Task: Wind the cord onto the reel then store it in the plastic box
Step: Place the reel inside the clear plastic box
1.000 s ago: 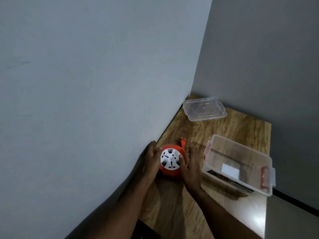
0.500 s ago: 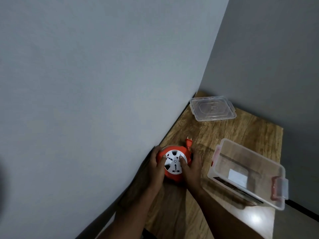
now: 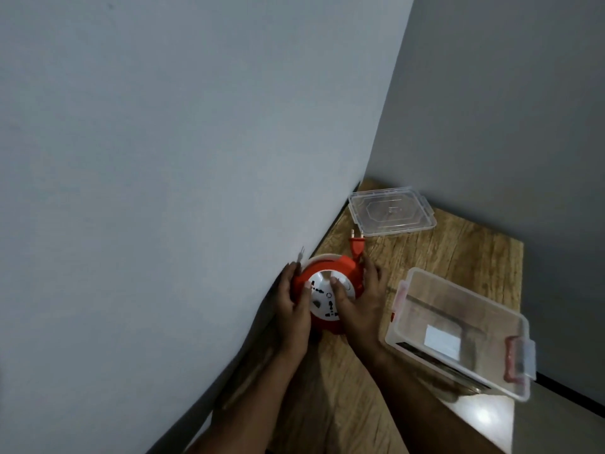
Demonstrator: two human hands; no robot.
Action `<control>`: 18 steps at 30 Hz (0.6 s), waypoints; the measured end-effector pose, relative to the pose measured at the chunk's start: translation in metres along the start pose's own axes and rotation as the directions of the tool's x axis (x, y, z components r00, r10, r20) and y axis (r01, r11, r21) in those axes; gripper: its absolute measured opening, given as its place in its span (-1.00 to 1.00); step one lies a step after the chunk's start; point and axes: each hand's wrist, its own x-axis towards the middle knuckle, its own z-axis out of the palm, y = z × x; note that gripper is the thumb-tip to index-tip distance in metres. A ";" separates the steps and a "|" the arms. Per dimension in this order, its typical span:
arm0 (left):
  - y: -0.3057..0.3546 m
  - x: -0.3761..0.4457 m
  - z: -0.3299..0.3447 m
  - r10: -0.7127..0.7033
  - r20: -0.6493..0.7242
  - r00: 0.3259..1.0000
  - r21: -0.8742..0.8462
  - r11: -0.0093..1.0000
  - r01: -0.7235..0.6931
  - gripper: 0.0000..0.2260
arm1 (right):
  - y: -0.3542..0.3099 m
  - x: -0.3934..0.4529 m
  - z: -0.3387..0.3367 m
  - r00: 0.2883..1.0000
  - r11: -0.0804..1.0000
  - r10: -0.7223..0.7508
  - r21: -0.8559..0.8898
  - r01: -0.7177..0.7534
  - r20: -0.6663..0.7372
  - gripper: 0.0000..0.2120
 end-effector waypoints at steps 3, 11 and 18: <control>0.022 0.004 0.020 0.087 0.035 0.996 0.021 0.996 -0.088 -0.57 | -0.012 0.013 -0.018 0.997 0.996 -0.003 0.085 0.009 -0.072 -0.29; 0.060 -0.006 0.095 0.219 0.183 0.958 -0.026 0.976 -0.218 -0.59 | -0.010 0.038 -0.095 0.962 0.996 0.006 0.092 0.020 -0.273 -0.18; 0.067 -0.035 0.161 0.262 0.358 0.896 -0.012 0.961 -0.276 -0.57 | 0.009 0.037 -0.165 0.918 0.991 0.109 0.116 -0.069 -0.382 -0.06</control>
